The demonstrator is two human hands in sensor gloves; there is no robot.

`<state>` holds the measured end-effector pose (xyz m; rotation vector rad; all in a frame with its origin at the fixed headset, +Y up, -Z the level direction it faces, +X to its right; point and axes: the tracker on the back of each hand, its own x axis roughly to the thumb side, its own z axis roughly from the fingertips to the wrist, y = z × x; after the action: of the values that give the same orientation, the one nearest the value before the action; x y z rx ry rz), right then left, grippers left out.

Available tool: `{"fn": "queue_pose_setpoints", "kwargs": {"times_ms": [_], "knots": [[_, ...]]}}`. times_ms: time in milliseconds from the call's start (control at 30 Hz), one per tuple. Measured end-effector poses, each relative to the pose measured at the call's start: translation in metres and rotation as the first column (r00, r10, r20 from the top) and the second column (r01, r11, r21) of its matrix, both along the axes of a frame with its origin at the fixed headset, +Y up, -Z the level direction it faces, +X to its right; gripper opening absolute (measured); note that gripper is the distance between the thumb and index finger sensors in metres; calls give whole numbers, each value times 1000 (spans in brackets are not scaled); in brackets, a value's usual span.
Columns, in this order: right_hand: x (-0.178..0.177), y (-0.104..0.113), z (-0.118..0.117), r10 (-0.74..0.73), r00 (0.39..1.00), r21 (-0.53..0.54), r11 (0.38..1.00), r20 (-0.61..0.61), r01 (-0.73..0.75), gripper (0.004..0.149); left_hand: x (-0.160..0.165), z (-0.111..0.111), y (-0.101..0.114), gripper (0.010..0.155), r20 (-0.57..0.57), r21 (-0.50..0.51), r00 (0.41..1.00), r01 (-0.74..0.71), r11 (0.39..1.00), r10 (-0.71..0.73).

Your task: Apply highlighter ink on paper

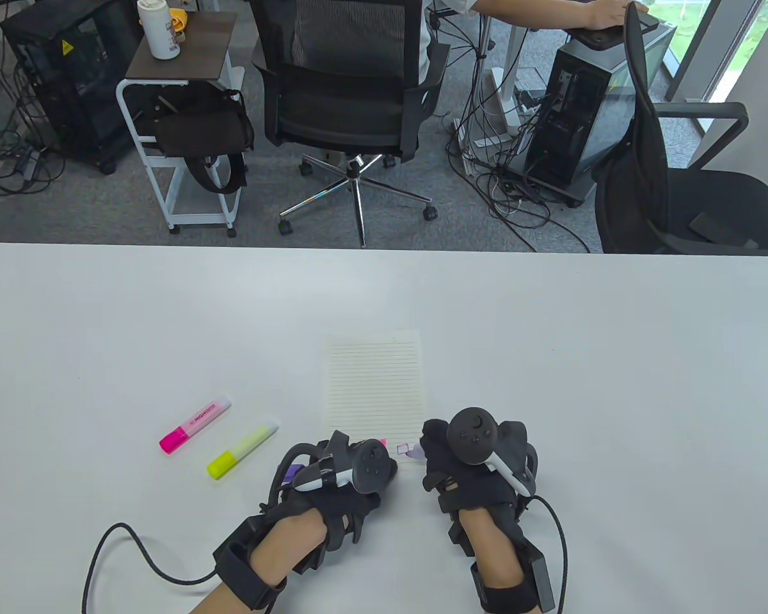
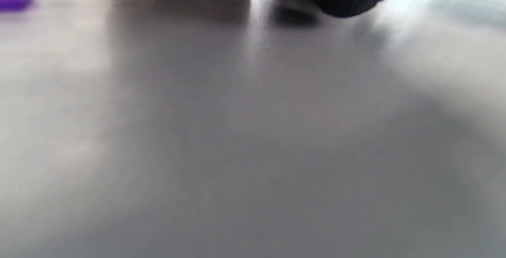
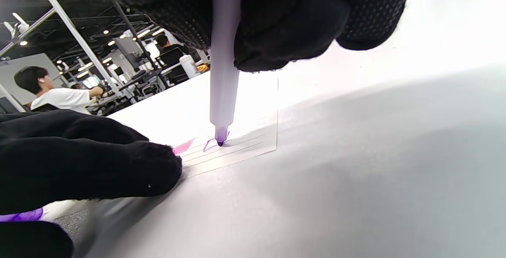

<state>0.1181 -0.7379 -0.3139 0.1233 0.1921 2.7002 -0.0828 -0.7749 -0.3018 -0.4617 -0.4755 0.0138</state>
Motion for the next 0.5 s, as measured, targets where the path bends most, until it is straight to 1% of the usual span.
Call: {"fn": "queue_pose_setpoints", "kwargs": {"times_ms": [133, 167, 267, 367, 433, 500], "knots": [[0, 1, 0, 6, 1000, 2, 1000, 2, -6, 36, 0, 0, 0, 64, 0, 0, 1000, 0, 1000, 0], [0, 1, 1, 10, 1000, 16, 1000, -2, -10, 36, 0, 0, 0, 64, 0, 0, 1000, 0, 1000, 0], [-2, 1, 1, -59, 998, 39, 997, -21, 60, 37, 0, 0, 0, 64, 1, -1, 1000, -1, 1000, 1], [-5, 0, 1, -16, 999, 65, 998, -35, 19, 37, 0, 0, 0, 64, 2, -1, 1000, -1, 1000, 1], [-8, -3, 0, -22, 999, 50, 998, -44, 24, 37, 0, 0, 0, 64, 2, -1, 1000, -1, 1000, 1], [-10, -5, -2, 9, 999, 33, 999, -46, -7, 37, 0, 0, 0, 64, 2, -1, 1000, -1, 1000, 1]]}}
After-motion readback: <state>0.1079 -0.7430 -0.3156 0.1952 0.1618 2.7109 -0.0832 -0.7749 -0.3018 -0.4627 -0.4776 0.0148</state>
